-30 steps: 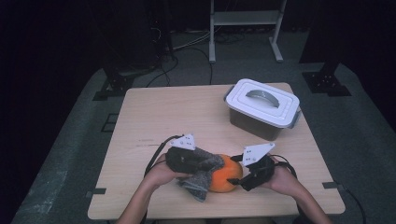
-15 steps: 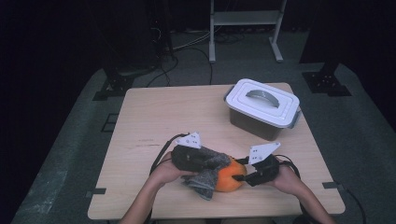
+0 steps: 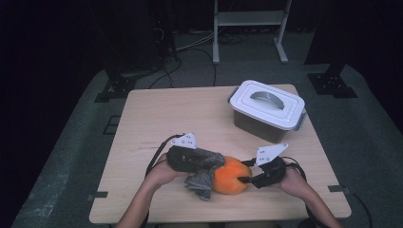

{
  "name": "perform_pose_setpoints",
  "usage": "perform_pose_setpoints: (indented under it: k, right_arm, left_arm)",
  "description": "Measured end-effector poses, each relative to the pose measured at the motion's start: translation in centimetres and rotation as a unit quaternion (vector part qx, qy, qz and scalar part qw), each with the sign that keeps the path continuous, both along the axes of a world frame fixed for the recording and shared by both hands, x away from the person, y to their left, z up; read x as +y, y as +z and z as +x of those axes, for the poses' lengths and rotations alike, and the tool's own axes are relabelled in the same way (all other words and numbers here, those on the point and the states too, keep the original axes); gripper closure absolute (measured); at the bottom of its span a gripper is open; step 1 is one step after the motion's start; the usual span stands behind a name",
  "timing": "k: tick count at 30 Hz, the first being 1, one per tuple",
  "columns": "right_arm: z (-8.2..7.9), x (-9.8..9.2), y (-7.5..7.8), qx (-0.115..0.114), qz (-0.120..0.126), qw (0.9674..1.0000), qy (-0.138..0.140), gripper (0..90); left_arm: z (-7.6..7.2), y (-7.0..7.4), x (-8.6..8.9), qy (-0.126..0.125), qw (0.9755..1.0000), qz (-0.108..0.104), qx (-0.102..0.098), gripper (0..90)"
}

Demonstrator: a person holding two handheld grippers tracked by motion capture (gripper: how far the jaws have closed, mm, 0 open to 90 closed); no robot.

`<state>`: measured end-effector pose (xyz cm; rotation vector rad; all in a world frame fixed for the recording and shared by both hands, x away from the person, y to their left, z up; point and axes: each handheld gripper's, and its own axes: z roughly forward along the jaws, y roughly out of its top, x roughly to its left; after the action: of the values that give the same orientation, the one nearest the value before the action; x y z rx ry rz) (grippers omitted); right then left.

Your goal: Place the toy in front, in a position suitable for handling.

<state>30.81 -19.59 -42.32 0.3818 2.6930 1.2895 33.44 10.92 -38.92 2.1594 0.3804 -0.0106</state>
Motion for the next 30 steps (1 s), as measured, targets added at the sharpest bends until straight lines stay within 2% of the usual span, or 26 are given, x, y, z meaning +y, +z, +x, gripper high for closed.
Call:
perform_pose_setpoints:
  k: [2,4,7,9,12,15,20,22,26,28,30]
  right_arm:
    - [-0.2,0.2,0.1,-0.009,-0.004,0.9999,0.002,44.3]
    - [-0.4,0.5,0.3,-0.019,-0.008,0.9998,0.005,44.2]
    - [-0.6,1.2,0.7,-0.030,-0.015,0.9994,0.011,43.5]
    - [-0.5,1.4,0.7,-0.032,-0.018,0.9992,0.014,43.4]
    - [-0.3,1.1,0.6,-0.027,-0.015,0.9995,0.011,44.2]
    - [0.0,0.3,0.2,-0.017,-0.008,0.9998,0.004,46.0]
    - [0.6,-0.9,-0.4,0.007,0.009,0.9999,-0.011,45.3]
    - [0.7,-0.8,-0.3,0.014,0.011,0.9998,-0.012,41.3]
    - [0.5,-0.3,0.4,0.013,0.003,0.9997,-0.021,28.3]
    - [0.3,0.0,0.9,0.004,-0.011,0.9996,-0.024,26.4]
    - [-0.1,0.2,1.6,-0.006,-0.004,0.9998,-0.018,26.4]
  left_arm:
    - [0.0,0.1,0.2,0.004,1.0000,0.001,0.000,73.8]
    - [-0.1,0.2,0.0,-0.002,1.0000,-0.009,0.004,73.9]
    - [-0.5,0.3,-1.0,-0.026,0.9994,-0.021,0.004,73.8]
    - [-0.8,0.5,-1.8,-0.038,0.9991,-0.022,0.000,73.8]
    - [-1.0,0.8,-2.3,-0.040,0.9991,-0.014,-0.008,73.9]
    - [-0.9,0.8,-2.0,-0.030,0.9995,-0.004,-0.013,73.9]
    - [-0.8,0.4,-1.0,-0.016,0.9997,-0.016,-0.009,73.8]
    - [-0.8,0.3,-1.1,-0.015,0.9997,-0.017,-0.008,73.8]
    - [-0.7,0.2,-1.4,-0.016,0.9997,-0.017,-0.007,73.8]
    - [-0.7,0.2,-1.5,-0.016,0.9997,-0.019,-0.005,73.9]
    - [-0.7,0.3,-1.7,-0.020,0.9995,-0.023,-0.005,73.9]
